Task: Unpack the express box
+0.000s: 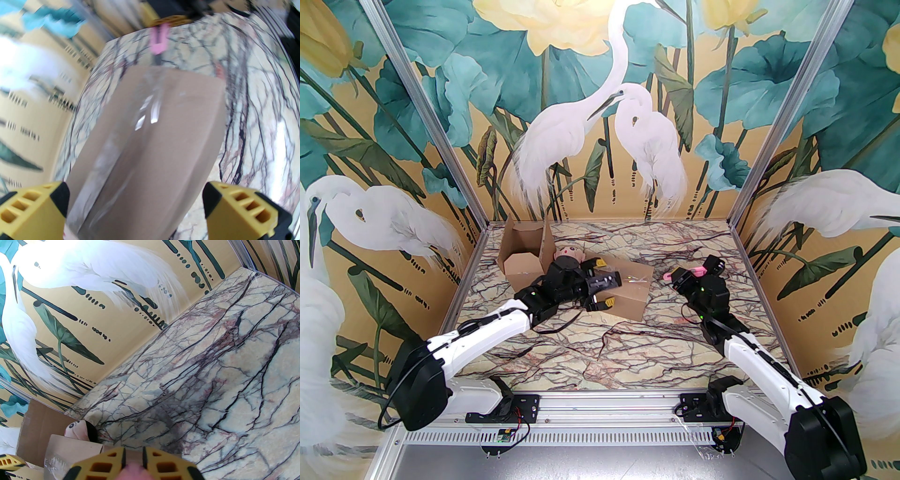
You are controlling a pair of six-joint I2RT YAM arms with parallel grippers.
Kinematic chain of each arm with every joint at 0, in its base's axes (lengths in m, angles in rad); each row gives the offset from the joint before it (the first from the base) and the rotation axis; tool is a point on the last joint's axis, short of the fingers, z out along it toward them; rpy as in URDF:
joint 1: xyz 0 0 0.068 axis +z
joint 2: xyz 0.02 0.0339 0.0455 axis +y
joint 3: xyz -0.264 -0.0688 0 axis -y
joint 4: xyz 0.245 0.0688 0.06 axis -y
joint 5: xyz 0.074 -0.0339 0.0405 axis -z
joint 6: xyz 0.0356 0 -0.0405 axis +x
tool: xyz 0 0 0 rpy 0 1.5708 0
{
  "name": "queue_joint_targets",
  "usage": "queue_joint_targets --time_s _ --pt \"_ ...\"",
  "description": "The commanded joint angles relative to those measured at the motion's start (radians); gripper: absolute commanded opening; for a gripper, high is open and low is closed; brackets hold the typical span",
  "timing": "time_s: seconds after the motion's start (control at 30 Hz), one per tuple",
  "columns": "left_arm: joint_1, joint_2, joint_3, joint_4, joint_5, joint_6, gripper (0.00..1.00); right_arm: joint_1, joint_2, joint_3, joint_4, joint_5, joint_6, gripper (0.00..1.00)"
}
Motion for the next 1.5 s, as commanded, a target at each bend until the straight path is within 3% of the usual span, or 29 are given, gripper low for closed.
queue_joint_targets --time_s 0.0,0.43,0.83,1.47 --pt "-0.005 0.053 0.048 0.006 0.087 0.158 1.00 -0.004 -0.014 -0.013 0.101 -0.021 0.070 0.00" --pt "-0.020 0.177 0.135 -0.001 0.081 0.206 1.00 -0.004 0.010 -0.025 0.164 -0.044 0.115 0.00" --pt "-0.023 0.196 0.130 0.027 0.065 0.189 0.99 -0.004 0.061 -0.061 0.295 -0.077 0.163 0.00" --pt "-0.024 0.223 0.124 0.053 0.056 0.177 1.00 -0.004 0.024 -0.110 0.313 -0.089 0.250 0.00"
